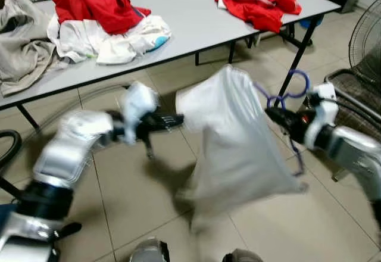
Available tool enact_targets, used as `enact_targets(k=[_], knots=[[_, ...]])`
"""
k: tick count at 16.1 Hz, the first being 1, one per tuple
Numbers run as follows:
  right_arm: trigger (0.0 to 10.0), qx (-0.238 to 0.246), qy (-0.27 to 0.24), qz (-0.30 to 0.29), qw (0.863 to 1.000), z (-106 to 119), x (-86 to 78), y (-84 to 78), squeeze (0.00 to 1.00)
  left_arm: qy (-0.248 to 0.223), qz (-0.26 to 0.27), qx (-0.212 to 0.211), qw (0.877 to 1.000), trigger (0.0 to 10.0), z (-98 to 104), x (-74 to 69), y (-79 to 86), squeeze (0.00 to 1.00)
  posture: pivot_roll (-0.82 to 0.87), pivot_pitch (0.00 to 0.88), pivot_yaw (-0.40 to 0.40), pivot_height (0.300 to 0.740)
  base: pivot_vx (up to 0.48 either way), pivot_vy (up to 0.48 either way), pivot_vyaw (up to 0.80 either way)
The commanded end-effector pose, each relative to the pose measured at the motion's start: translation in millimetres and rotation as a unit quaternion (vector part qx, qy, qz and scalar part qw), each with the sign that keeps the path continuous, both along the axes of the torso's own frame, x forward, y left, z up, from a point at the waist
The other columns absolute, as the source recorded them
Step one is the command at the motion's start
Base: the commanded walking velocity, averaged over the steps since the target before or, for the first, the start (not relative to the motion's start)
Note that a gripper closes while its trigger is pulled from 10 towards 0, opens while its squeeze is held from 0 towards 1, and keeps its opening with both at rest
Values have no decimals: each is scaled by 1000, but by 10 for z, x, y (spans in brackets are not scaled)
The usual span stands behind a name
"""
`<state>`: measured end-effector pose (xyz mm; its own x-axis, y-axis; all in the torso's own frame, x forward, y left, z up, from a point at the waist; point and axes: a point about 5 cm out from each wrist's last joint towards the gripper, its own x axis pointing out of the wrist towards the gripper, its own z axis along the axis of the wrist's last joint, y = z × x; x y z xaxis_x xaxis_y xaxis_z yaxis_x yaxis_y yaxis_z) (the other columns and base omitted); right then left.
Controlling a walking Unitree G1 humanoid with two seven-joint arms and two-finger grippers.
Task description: Hang hanger
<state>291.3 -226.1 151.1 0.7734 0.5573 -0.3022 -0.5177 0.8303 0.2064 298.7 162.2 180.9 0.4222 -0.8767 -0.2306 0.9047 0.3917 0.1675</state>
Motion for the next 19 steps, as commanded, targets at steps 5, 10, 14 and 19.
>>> enact_targets(k=[5, 10, 14, 19], knots=[[10000, -48, -91, 163, 981, 321, -159, -15, 0, -13, -39, -43, 998, 10000, 348, 117, -81, 1000, -128, 0, 34, 740, 0, 0, 0], [10000, -86, -114, 337, 931, 331, -417, -172, 0, -39, -141, -40, 988, 10000, 591, 222, -405, 1000, -142, 0, 72, 740, 0, 0, 0], [10000, -95, -114, 387, 910, 390, -460, -257, 0, -22, -211, -45, 976, 10000, 723, 185, -499, 141, -145, 0, 78, 740, 0, 0, 0], [10000, -95, -129, 423, 892, 478, -465, -243, 0, 34, -285, 14, 958, 10000, 441, 64, -646, 0, -151, 0, 69, 740, 0, 0, 0]])
